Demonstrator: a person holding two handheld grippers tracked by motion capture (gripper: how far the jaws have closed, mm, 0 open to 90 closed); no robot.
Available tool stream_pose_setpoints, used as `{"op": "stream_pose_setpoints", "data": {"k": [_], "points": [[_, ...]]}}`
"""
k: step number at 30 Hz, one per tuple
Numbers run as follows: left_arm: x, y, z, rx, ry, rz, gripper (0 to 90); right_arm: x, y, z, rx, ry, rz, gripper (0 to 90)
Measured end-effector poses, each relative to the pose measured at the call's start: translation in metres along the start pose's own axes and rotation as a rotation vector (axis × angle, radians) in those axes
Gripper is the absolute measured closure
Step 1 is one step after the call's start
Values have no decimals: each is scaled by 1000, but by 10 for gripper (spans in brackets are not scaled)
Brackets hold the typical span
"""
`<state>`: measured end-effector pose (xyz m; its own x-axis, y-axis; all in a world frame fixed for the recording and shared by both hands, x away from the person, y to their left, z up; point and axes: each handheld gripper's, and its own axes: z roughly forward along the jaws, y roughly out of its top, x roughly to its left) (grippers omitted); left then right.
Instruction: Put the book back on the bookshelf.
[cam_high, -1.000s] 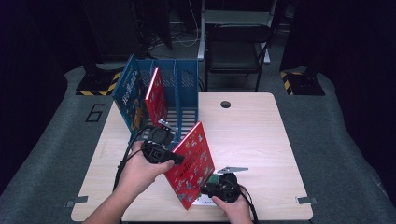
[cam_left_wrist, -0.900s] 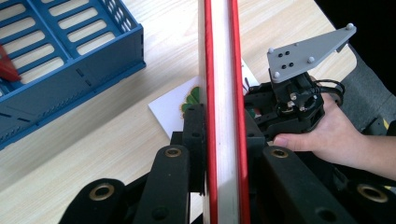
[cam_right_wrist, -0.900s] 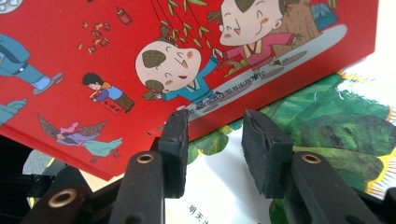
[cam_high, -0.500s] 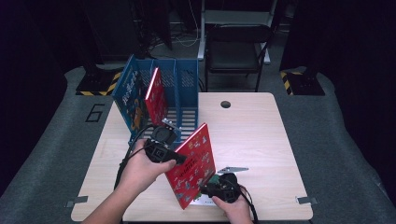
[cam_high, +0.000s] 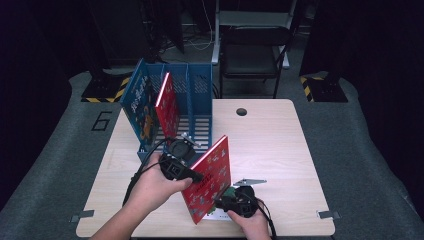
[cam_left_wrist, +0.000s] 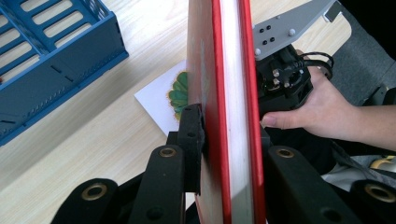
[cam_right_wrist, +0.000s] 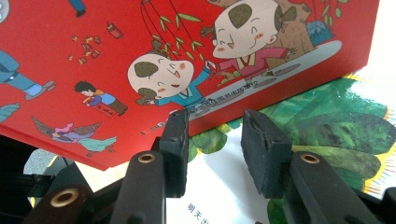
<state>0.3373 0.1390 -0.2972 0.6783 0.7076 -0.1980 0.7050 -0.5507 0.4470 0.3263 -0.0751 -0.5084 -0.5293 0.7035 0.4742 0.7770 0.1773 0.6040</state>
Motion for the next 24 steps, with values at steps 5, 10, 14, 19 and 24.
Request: {"op": "stream_pose_setpoints", "data": {"k": [5, 10, 14, 19, 24], "points": [[-3, -1, 1, 10, 17, 5, 756, 0, 0, 0, -1, -1, -2, 620], [-6, -1, 3, 17, 27, 15, 758, 0, 0, 0, -3, -3, -6, 621], [-7, -2, 5, 18, 33, 15, 758, 0, 0, 0, 3, -2, 2, 621], [-6, -3, 9, 31, 33, 14, 759, 0, 0, 0, 2, -1, 0, 621], [-6, -2, 11, 44, 38, 14, 759, 0, 0, 0, 4, -2, 0, 621]]}}
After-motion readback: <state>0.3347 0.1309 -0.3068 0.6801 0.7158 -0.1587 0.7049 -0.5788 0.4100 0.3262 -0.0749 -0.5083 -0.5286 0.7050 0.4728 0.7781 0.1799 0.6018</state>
